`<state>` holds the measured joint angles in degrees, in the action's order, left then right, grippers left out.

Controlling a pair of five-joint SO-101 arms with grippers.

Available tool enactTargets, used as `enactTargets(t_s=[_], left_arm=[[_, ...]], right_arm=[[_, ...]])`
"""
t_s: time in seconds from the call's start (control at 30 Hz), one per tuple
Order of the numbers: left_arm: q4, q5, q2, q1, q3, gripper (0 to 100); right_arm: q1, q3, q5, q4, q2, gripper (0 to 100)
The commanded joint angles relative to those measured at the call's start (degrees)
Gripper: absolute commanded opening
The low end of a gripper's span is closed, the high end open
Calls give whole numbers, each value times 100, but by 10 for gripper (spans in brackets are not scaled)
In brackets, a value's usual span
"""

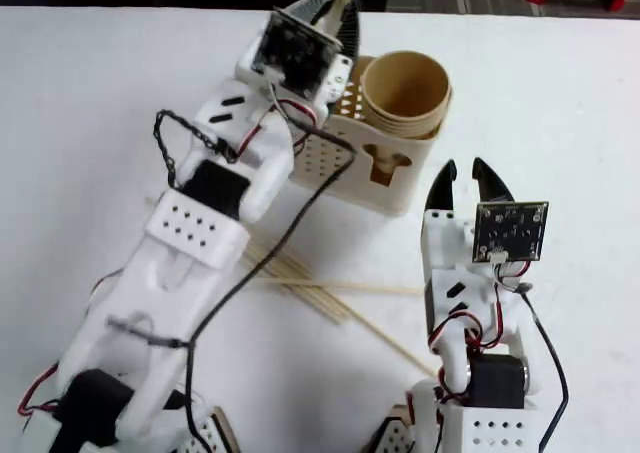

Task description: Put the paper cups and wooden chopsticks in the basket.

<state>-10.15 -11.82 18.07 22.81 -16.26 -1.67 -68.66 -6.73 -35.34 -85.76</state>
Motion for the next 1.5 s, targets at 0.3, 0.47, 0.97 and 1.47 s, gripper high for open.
enactTargets(t_s=[0.3, 0.47, 0.97, 1.47], left_arm=[[-2040, 607, 145, -479, 545, 131], [-3367, 580, 708, -514, 914, 128], [-4413, -686, 3732, -822, -1653, 24], [-3270, 281, 6686, -2976, -5116, 27]], right_arm=[[66, 18, -62, 127, -48, 108], [66, 18, -62, 127, -40, 108], [40, 18, -62, 127, -13, 108], [31, -35, -62, 127, -31, 108]])
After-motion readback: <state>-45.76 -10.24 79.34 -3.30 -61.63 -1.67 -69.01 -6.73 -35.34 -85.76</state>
